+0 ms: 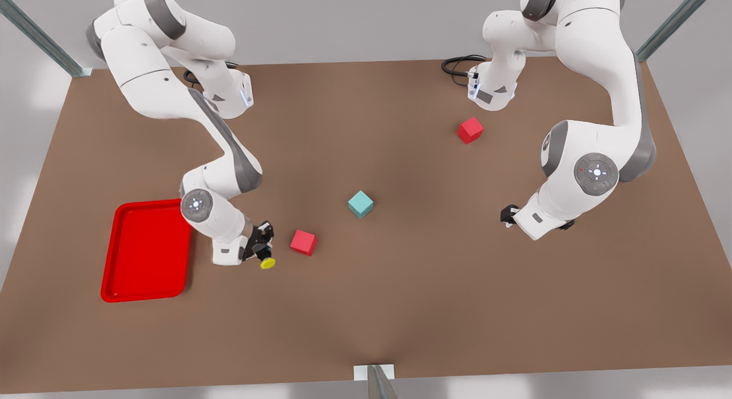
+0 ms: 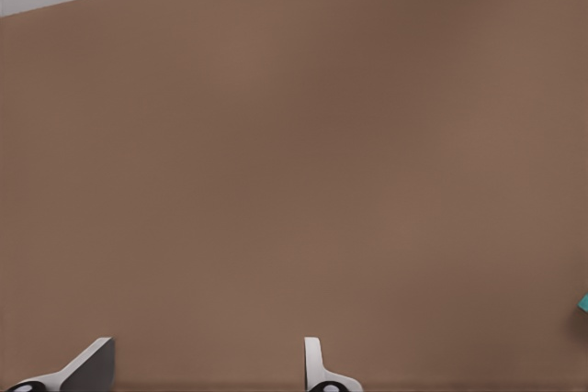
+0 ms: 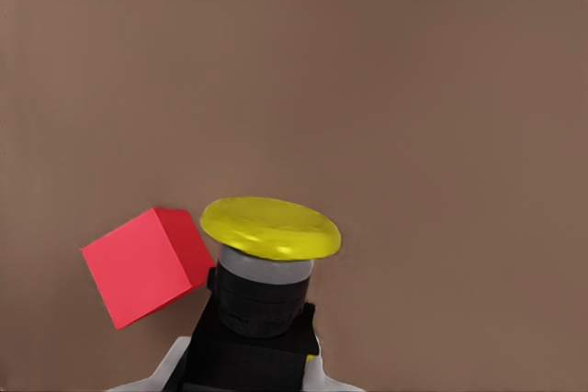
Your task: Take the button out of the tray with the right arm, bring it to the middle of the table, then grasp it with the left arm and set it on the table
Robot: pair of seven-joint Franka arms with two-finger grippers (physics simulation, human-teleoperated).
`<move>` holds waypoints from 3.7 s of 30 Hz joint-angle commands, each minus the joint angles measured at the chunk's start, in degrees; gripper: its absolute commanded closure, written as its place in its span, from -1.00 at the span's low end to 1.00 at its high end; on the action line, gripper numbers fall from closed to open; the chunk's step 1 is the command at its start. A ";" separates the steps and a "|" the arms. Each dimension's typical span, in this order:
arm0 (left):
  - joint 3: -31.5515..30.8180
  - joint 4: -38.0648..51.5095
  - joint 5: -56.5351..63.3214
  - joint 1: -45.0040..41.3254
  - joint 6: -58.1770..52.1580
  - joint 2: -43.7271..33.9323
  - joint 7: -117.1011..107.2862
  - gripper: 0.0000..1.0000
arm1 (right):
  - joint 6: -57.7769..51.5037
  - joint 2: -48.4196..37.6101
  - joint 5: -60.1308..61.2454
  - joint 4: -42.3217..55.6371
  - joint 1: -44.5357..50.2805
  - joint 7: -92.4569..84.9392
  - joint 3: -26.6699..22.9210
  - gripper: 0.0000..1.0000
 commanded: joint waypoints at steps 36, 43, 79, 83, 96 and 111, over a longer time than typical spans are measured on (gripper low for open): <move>-0.01 0.10 0.12 0.35 0.62 0.46 -0.07 -1.00 | -13.19 38.18 5.11 53.04 43.52 76.83 -15.39 0.08; 0.08 0.10 0.03 0.35 1.42 0.90 -0.07 -1.00 | -13.10 38.71 5.11 53.66 45.19 73.14 -17.76 -1.00; -0.36 -6.67 0.12 -27.24 34.02 26.03 -13.78 -1.00 | -43.07 -17.10 -4.56 17.36 8.19 18.38 -15.57 -1.00; -0.45 -6.41 -2.25 -26.98 33.94 26.47 -18.88 -1.00 | -43.07 -17.01 -4.56 17.71 8.19 18.39 -15.57 -1.00; -0.36 -1.84 -4.19 -26.98 33.93 29.20 -21.08 -1.00 | -43.34 -17.01 -4.56 17.71 7.93 18.39 -15.57 -1.00; -0.36 -1.92 -1.28 -26.63 33.41 29.55 -20.29 -0.43 | -43.34 -16.93 -3.07 18.50 6.52 17.86 -16.01 -1.00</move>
